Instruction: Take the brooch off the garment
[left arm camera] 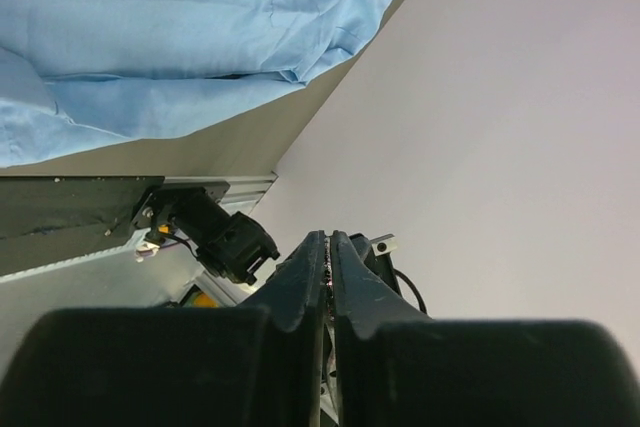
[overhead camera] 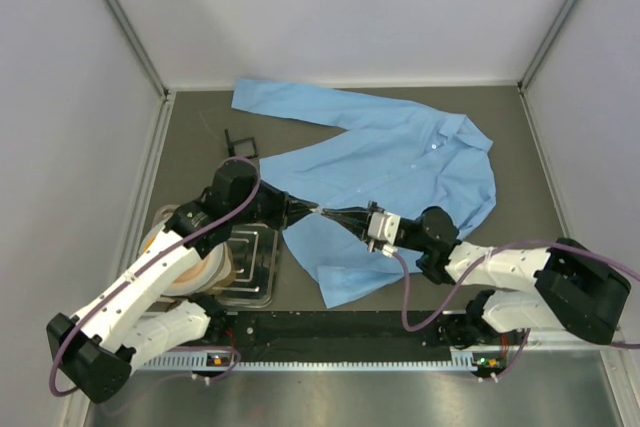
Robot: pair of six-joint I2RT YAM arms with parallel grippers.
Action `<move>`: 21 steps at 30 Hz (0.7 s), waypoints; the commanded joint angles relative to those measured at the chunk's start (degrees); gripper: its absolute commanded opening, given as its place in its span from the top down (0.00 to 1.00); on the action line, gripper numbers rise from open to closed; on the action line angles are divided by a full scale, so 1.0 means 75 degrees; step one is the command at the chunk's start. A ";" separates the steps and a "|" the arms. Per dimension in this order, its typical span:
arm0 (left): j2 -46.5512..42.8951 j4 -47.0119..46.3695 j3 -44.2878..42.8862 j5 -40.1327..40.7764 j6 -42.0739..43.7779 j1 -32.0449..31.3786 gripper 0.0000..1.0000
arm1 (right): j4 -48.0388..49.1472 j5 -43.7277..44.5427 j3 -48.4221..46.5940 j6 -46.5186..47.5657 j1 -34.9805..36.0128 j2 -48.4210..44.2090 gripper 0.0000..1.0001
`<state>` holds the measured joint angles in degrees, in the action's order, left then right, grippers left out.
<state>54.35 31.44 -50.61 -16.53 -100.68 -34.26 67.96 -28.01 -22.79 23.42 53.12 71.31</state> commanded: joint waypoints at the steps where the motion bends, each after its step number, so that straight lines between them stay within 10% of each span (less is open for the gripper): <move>1: -0.0098 -0.0266 -0.0049 0.0177 -0.0006 0.0010 0.98 | -0.0050 -0.0097 -0.0442 0.0276 0.0241 0.0136 1.00; 4: -0.0121 -0.0592 0.0068 0.0329 0.0193 0.0021 1.00 | -0.0261 -0.0039 -0.0512 0.0172 0.0276 0.0125 0.93; 10: -0.0063 -0.0583 -0.0364 0.1604 0.2042 0.0033 1.00 | -0.1254 0.0615 -0.0349 -0.1942 0.0276 -0.0518 0.38; 18: -0.0391 -0.3159 0.0583 0.2088 0.5312 0.0021 1.00 | -0.8008 0.3905 -0.1880 -0.6454 0.0241 -0.2031 0.23; 21: -0.0484 -0.4127 0.1108 0.1551 0.6262 0.0010 1.00 | -0.8698 0.3736 -0.2258 -0.7792 0.0031 -0.2043 0.22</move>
<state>52.21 15.62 -46.50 -2.92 -67.51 -34.04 21.26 -7.20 -34.15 -14.39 54.48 57.36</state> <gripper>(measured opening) 0.012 0.774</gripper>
